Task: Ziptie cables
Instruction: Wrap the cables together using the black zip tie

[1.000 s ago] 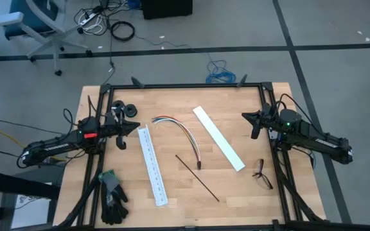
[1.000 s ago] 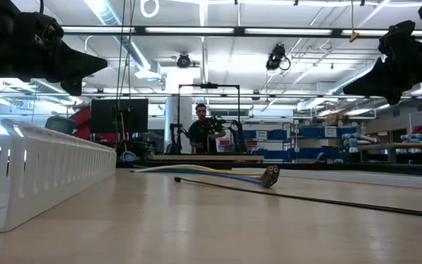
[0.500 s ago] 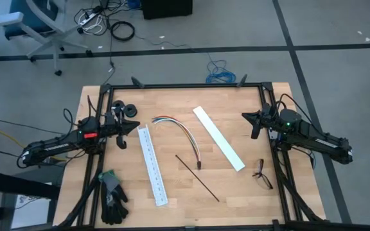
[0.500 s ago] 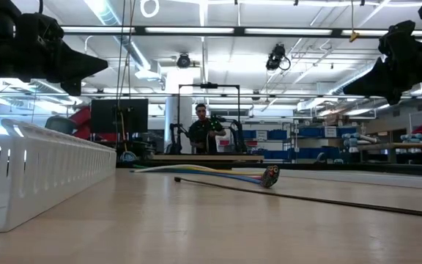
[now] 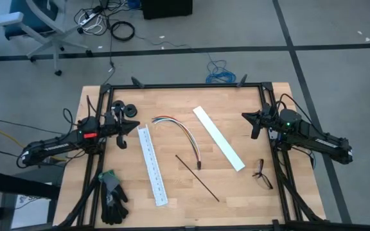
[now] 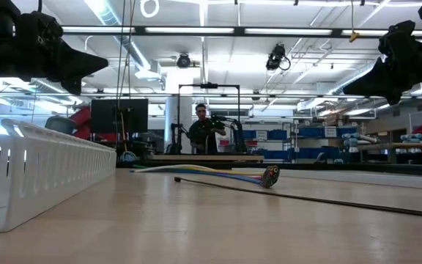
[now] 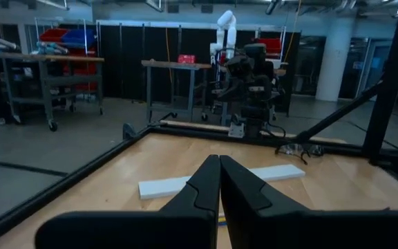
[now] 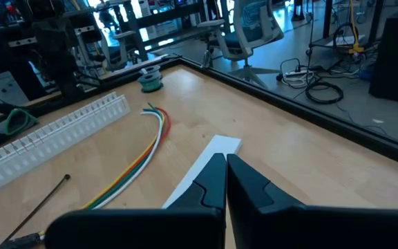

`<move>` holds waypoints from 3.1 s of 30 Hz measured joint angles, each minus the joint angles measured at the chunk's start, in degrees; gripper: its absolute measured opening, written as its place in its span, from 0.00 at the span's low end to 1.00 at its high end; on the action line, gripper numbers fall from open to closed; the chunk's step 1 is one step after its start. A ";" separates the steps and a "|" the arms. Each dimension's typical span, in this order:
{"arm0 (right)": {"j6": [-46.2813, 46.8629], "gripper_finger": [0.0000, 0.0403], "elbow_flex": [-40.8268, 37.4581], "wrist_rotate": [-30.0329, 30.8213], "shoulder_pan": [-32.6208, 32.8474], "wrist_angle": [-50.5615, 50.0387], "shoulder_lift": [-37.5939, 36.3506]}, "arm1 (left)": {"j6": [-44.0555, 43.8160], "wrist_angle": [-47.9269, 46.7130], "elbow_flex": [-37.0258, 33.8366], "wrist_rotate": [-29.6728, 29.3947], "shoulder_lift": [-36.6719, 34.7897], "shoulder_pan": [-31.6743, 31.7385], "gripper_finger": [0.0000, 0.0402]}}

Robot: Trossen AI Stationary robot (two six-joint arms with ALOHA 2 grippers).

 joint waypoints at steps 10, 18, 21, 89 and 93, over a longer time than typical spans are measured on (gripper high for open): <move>0.00 0.01 0.00 -0.01 -0.01 0.02 -0.01 | 7.65 -0.30 9.41 -1.73 13.99 -0.03 0.06; 0.00 0.01 0.00 0.00 0.01 0.01 -0.01 | 11.69 -0.17 17.13 3.68 32.18 -0.20 0.19; 0.00 0.01 0.00 -0.01 0.00 0.00 0.00 | 11.12 -0.01 19.29 5.04 38.81 -0.20 0.28; 0.00 0.01 0.00 -0.01 0.01 0.31 -0.01 | 27.81 -10.58 48.47 10.49 101.10 -14.37 0.02; 0.00 0.01 0.00 0.00 0.01 0.35 -0.01 | 26.04 -13.54 50.56 9.52 100.16 -14.43 0.01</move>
